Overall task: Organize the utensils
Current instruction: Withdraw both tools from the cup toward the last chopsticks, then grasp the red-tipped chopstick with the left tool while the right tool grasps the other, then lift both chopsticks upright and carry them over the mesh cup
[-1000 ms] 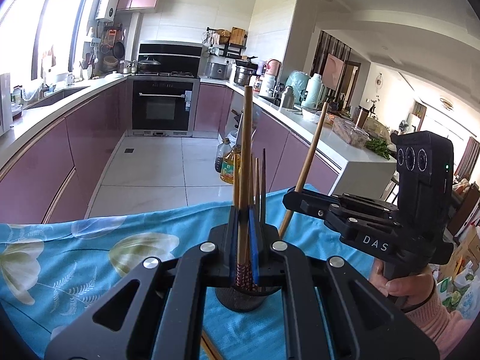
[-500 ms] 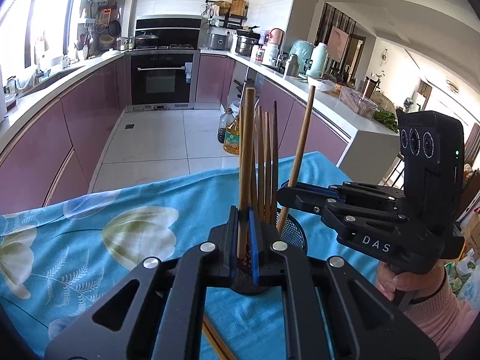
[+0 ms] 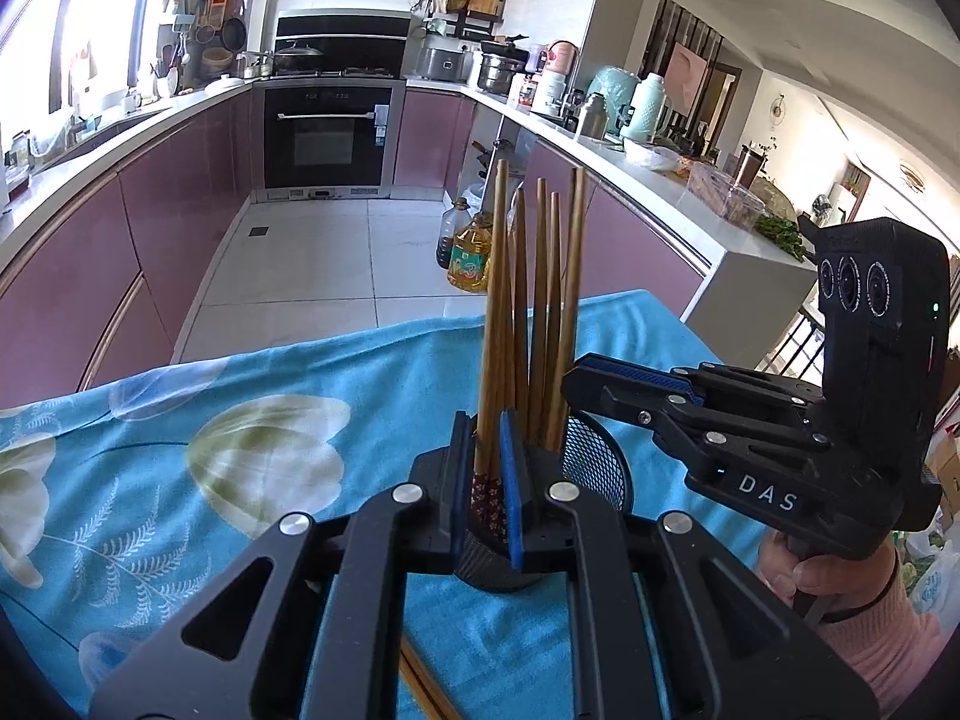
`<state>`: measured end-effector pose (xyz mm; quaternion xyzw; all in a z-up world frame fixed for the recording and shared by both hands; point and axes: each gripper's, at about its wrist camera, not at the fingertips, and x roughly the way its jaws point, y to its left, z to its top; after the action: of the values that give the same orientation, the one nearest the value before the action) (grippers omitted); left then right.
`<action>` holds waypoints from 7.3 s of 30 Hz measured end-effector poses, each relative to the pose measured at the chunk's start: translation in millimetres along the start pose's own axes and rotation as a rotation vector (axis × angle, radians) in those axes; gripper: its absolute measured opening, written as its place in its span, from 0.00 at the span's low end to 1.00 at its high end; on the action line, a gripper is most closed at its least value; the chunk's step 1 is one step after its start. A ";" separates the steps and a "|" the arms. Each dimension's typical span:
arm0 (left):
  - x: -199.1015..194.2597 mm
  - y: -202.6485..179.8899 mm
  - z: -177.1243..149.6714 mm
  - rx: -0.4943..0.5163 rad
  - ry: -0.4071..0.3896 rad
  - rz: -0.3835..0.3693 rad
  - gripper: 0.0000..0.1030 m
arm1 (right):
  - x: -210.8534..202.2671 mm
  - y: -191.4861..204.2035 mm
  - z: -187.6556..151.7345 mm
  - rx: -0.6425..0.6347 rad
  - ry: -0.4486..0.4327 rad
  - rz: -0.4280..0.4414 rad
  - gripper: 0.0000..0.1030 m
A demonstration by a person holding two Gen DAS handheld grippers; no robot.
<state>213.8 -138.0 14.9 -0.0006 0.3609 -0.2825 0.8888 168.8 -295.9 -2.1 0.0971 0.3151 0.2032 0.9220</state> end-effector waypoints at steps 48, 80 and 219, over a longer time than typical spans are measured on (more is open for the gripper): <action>-58.0 64.7 -161.3 -0.136 0.065 0.285 0.80 | 33.9 84.3 -126.4 -0.145 0.269 0.031 0.52; -28.3 30.8 -171.8 -0.057 0.146 0.154 0.64 | 26.3 66.9 -131.6 -0.111 0.290 0.002 0.33; -32.9 28.1 -155.0 -0.134 0.113 0.064 0.08 | -3.8 57.6 -105.6 -0.054 0.173 0.146 0.06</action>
<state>109.4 -66.4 -84.3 -0.0326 0.4285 -0.2290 0.8734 82.5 -240.4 -65.0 0.0769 0.3801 0.2859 0.8763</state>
